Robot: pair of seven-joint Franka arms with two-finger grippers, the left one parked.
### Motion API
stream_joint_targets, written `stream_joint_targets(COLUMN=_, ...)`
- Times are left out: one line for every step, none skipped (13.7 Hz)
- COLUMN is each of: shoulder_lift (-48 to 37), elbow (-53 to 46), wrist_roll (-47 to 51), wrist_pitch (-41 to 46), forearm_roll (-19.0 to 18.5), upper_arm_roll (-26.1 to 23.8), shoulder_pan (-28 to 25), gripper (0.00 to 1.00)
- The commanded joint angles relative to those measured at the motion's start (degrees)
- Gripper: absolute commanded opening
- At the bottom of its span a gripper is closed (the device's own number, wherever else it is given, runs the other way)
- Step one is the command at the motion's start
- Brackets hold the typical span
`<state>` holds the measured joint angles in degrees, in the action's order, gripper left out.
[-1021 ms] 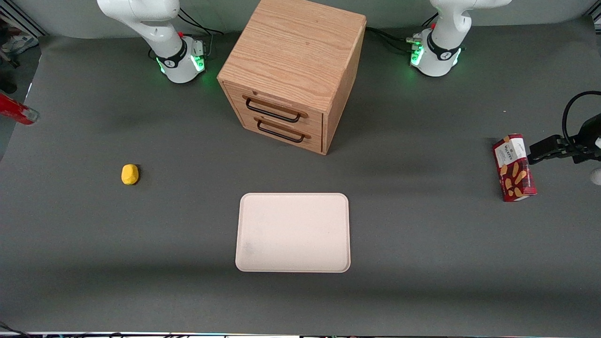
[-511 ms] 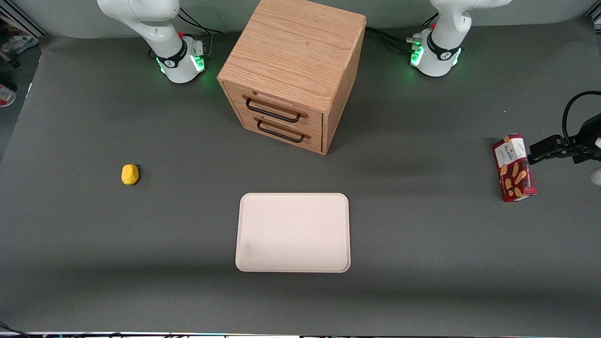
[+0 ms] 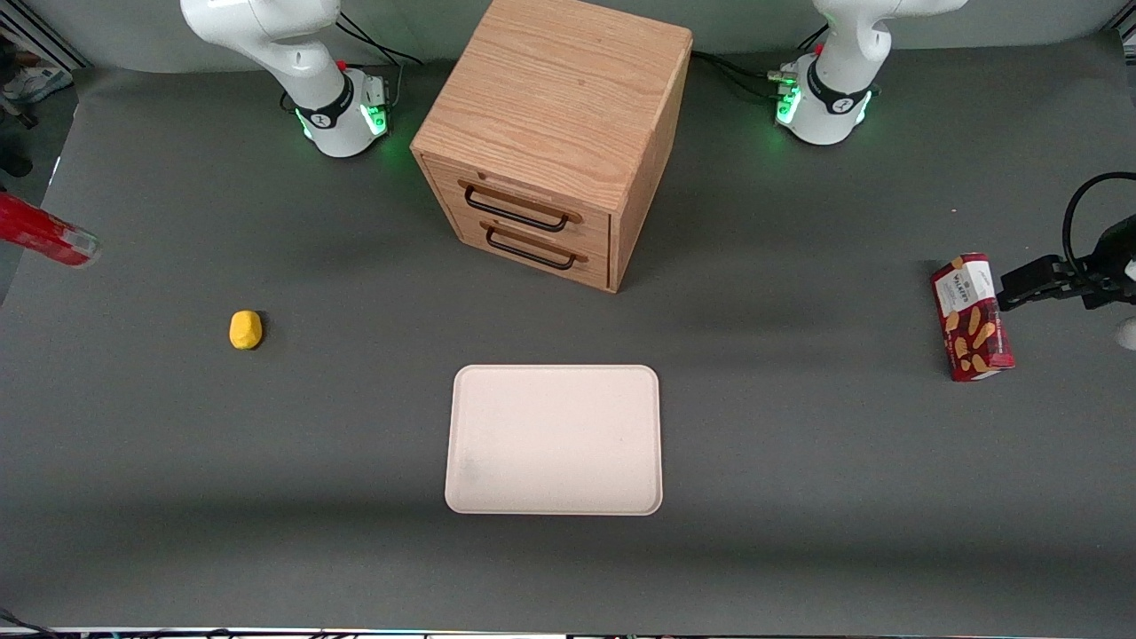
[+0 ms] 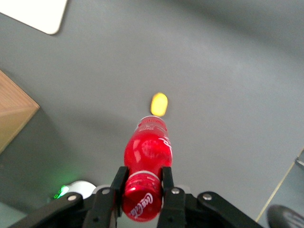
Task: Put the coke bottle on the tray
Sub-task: 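Carry the red bottle with the right gripper toward the white tray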
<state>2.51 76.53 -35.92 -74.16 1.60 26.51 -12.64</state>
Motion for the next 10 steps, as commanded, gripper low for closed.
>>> stream_joint_targets(shoulder_lift=6.88, elbow=-8.4, wrist_roll=8.63, wrist_pitch=2.7, forearm_roll=3.93, upper_arm_roll=-0.31, shoulder_pan=-5.8, gripper=0.0)
stream_joint_targets(shoulder_lift=8.9, elbow=-10.07, wrist_roll=12.67, wrist_pitch=2.7, forearm_roll=5.24, upper_arm_roll=-1.8, shoulder_pan=-6.86, gripper=0.0)
stream_joint_targets(shoulder_lift=10.92, elbow=-11.83, wrist_roll=16.54, wrist_pitch=2.61, forearm_roll=6.56, upper_arm_roll=-2.86, shoulder_pan=-8.0, gripper=0.0)
stream_joint_targets(shoulder_lift=13.11, elbow=-13.5, wrist_roll=20.85, wrist_pitch=2.44, forearm_roll=7.97, upper_arm_roll=-3.3, shoulder_pan=-9.4, gripper=0.0)
stream_joint_targets(shoulder_lift=15.4, elbow=-15.17, wrist_roll=25.59, wrist_pitch=2.09, forearm_roll=9.29, upper_arm_roll=-4.09, shoulder_pan=-10.98, gripper=0.0)
stream_joint_targets(shoulder_lift=17.51, elbow=-17.1, wrist_roll=30.33, wrist_pitch=1.91, forearm_roll=9.82, upper_arm_roll=-5.06, shoulder_pan=-12.04, gripper=0.0)
stream_joint_targets(shoulder_lift=19.27, elbow=-19.03, wrist_roll=34.82, wrist_pitch=1.47, forearm_roll=9.83, upper_arm_roll=-6.46, shoulder_pan=-13.36, gripper=0.0)
stream_joint_targets(shoulder_lift=20.59, elbow=-20.36, wrist_roll=39.04, wrist_pitch=0.6, forearm_roll=9.83, upper_arm_roll=-8.21, shoulder_pan=-14.07, gripper=0.0)
stream_joint_targets(shoulder_lift=21.65, elbow=-20.98, wrist_roll=43.78, wrist_pitch=-0.71, forearm_roll=9.83, upper_arm_roll=-10.84, shoulder_pan=-14.34, gripper=0.0)
stream_joint_targets(shoulder_lift=22.53, elbow=-21.07, wrist_roll=48.61, wrist_pitch=-2.12, forearm_roll=9.83, upper_arm_roll=-13.39, shoulder_pan=-14.43, gripper=0.0)
